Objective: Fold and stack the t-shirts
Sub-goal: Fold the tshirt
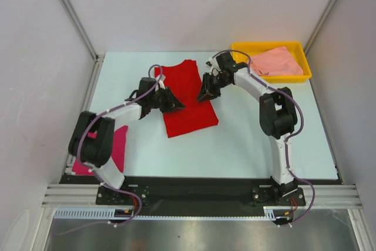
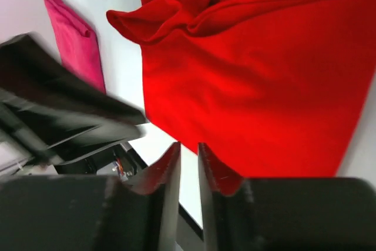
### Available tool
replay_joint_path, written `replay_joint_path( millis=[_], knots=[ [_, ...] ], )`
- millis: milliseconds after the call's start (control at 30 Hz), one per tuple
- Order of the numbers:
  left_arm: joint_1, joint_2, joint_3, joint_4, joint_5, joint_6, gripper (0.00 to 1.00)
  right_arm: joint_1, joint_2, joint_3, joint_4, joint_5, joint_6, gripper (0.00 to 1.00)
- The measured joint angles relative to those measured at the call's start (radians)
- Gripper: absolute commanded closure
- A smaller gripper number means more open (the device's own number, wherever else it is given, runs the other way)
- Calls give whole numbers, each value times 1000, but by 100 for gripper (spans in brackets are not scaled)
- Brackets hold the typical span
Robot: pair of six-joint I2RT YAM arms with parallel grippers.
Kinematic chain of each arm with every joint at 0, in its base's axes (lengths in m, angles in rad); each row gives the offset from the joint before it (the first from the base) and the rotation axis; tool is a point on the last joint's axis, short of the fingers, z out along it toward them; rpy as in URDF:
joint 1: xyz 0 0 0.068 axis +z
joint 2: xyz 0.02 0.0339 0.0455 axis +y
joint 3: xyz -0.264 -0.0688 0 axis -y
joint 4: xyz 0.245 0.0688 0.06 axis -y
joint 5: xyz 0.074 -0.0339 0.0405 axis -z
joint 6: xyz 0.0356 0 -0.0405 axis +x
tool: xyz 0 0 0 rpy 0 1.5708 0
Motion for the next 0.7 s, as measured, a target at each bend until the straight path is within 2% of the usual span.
replay_joint_path(
  millis=[33,233,467,700],
  knots=[
    [0,48,0,14,13,-8,77,3,6,-19,35,-17,11,88],
    [8,204,26,78,58,-14,78,-12,97,-65,232,-95,116,94],
    [55,310,152,111,95,-1,80,-37,192,-72,428,-161,232,95],
    [122,430,258,111,126,35,81,-73,301,-10,520,-194,323,95]
  ],
)
